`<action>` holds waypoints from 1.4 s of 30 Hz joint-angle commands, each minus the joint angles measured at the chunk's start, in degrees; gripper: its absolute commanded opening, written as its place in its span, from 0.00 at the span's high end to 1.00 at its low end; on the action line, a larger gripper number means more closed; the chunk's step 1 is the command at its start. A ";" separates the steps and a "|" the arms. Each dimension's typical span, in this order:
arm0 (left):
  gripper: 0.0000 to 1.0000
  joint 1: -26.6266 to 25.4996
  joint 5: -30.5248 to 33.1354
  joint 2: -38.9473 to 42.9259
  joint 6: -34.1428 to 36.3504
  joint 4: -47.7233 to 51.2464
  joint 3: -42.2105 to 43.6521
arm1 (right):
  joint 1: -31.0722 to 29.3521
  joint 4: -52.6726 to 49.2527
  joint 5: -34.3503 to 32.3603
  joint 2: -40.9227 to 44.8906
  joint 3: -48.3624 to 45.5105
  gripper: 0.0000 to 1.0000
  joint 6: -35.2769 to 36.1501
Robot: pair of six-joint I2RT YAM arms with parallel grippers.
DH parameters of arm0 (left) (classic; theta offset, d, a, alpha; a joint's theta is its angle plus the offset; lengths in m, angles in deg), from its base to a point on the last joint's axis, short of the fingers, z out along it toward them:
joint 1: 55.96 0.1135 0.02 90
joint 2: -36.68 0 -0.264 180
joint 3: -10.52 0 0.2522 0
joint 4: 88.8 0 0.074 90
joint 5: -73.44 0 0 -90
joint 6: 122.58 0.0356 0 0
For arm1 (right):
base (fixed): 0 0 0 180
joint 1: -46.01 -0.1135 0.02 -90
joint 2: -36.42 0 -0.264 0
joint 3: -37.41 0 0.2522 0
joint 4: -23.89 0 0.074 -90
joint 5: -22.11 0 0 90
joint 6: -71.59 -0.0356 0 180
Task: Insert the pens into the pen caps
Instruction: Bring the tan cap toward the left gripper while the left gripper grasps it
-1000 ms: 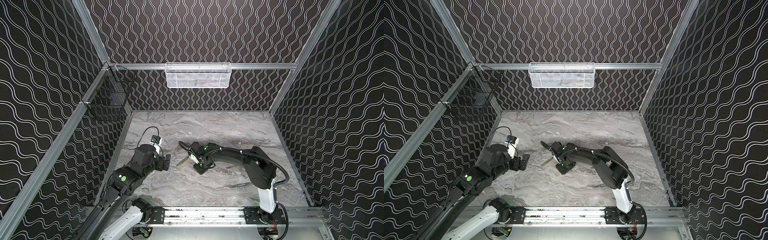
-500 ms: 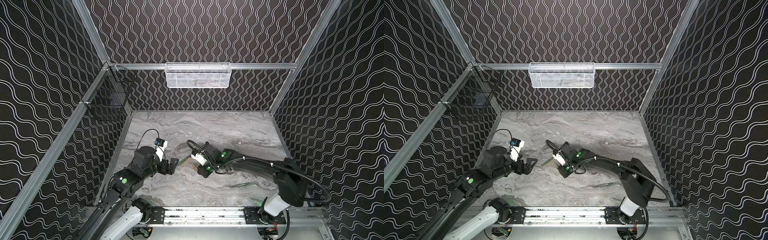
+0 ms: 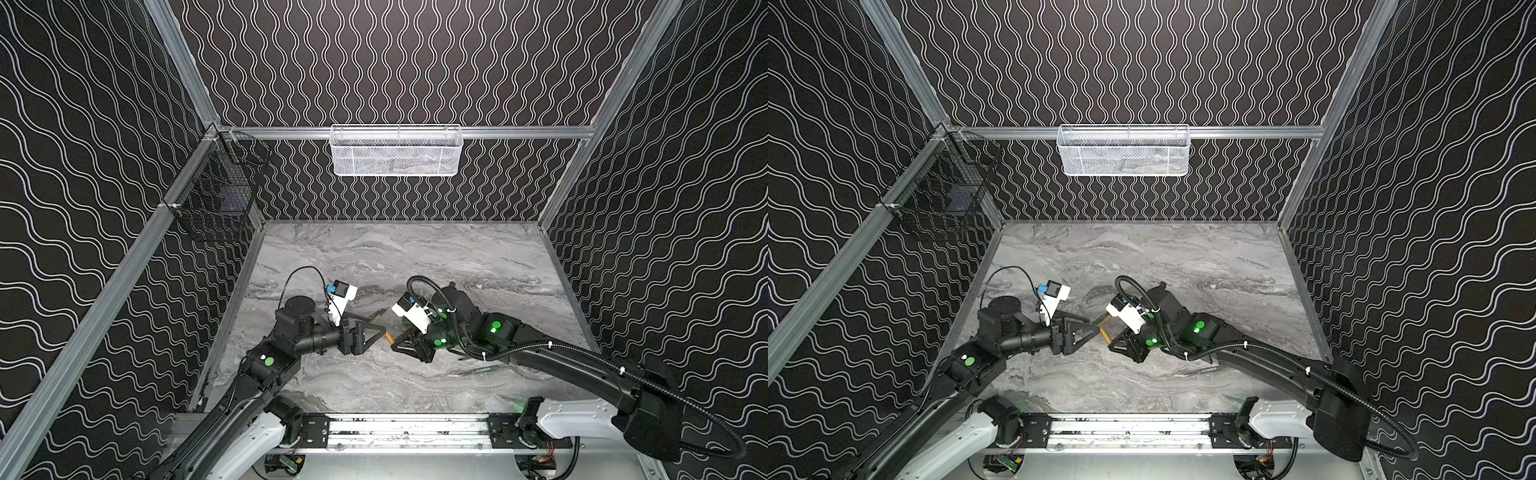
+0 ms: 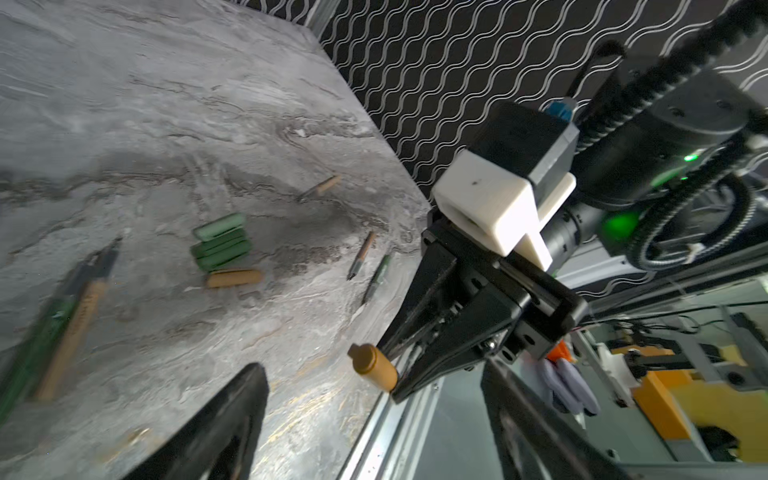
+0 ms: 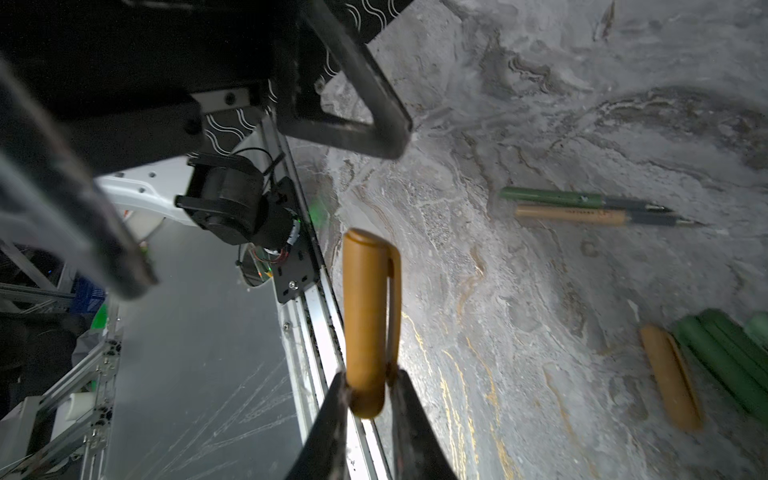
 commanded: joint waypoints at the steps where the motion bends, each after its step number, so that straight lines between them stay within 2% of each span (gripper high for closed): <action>1: 0.26 0.01 -5.57 -0.57 -3.42 -8.92 0.88 | -0.07 4.76 3.45 1.49 -0.39 0.80 -1.92; 6: 0.50 -0.12 -6.78 -1.76 -4.20 -10.71 1.38 | -0.14 7.11 3.99 1.55 -0.04 0.80 -3.18; 11: 0.62 -0.10 -6.41 -1.87 -3.69 -10.01 1.23 | -0.67 7.47 2.23 1.11 0.38 0.80 -3.82; 15: 0.77 -0.09 -6.77 -2.62 -4.02 -10.72 1.67 | -1.14 7.26 1.52 1.02 0.53 0.80 -3.91; 21: 0.80 -0.11 -6.81 -3.24 -3.85 -10.64 1.28 | -3.07 6.02 -0.42 0.16 1.46 0.79 -3.05; 24: 0.73 -0.10 -6.44 -3.63 -3.67 -10.29 1.09 | -4.07 5.32 -1.79 -0.82 2.20 0.79 -2.94; 27: 0.71 -0.08 -6.63 -4.32 -3.76 -10.51 1.18 | -4.71 5.60 -3.01 -1.54 2.33 0.79 -3.20; 29: 0.73 -0.14 -6.45 -4.25 -3.50 -10.11 1.06 | -4.88 5.79 -3.68 -1.87 2.33 0.79 -3.47; 34: 0.88 -0.14 -5.13 -3.33 -2.36 -8.15 0.75 | -5.16 5.33 -4.96 -1.90 2.43 0.79 -3.56; 37: 0.96 -0.12 -3.47 -3.20 -1.05 -5.40 -0.06 | -5.16 4.09 -5.99 -1.54 2.59 0.72 -3.50; 38: 0.97 -0.11 -2.12 -3.24 -0.27 -3.30 -0.78 | -5.16 3.27 -6.75 -1.40 2.79 0.66 -3.42; 42: 1.00 -0.13 7.32 -3.37 5.34 11.16 -5.90 | -5.08 -3.51 -12.03 -0.03 3.21 0.34 -4.13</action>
